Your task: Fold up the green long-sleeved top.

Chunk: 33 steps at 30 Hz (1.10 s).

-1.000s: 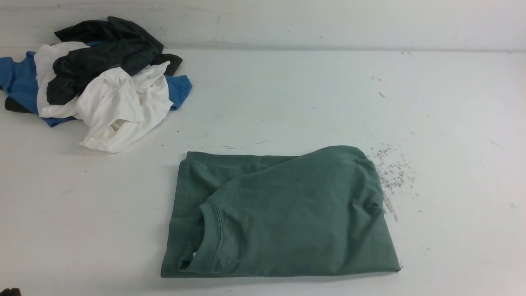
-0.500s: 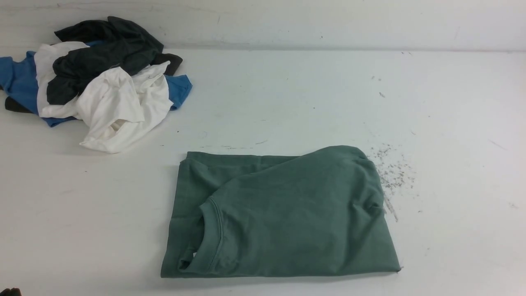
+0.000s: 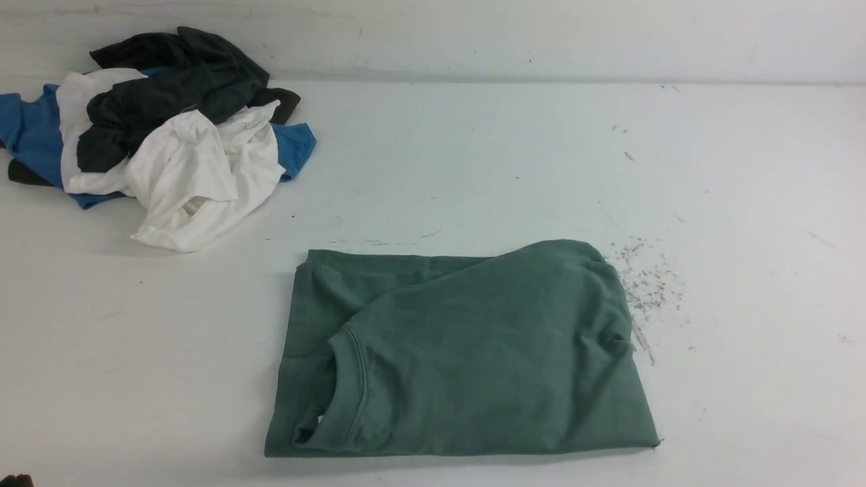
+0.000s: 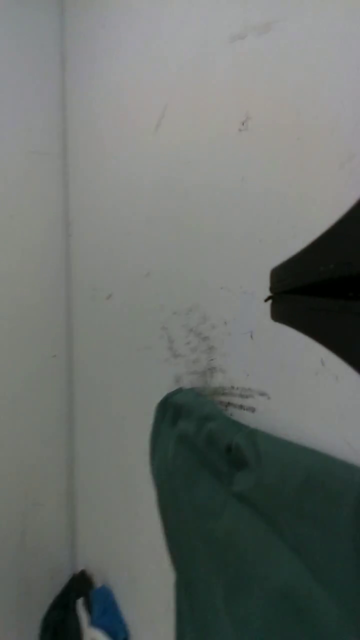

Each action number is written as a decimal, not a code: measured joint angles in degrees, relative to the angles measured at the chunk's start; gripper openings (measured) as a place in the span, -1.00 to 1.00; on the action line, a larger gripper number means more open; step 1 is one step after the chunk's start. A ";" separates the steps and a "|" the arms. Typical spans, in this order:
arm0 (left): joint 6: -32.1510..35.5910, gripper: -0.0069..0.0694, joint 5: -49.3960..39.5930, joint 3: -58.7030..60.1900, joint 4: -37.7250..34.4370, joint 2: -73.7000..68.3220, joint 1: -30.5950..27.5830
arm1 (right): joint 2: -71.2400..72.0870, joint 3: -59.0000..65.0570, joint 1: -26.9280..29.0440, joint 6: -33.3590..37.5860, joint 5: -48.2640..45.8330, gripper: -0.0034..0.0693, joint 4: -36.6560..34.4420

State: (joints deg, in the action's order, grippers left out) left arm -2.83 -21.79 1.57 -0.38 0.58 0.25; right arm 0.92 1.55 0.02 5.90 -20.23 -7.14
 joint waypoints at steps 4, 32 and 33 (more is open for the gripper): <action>0.00 -0.83 -0.07 0.00 0.00 0.00 0.00 | 0.00 -0.24 5.42 2.14 -1.19 -0.94 0.13; -0.05 -0.83 -0.07 0.00 0.00 0.00 0.00 | 0.00 -0.30 6.85 2.10 -1.71 -0.94 -0.39; -0.05 -0.83 -0.07 0.00 0.00 0.00 0.00 | 0.00 -0.30 6.85 2.10 -1.71 -0.94 -0.39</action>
State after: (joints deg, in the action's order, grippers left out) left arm -2.88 -21.86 1.57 -0.38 0.58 0.25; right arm 0.92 1.25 6.87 8.01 -21.94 -7.52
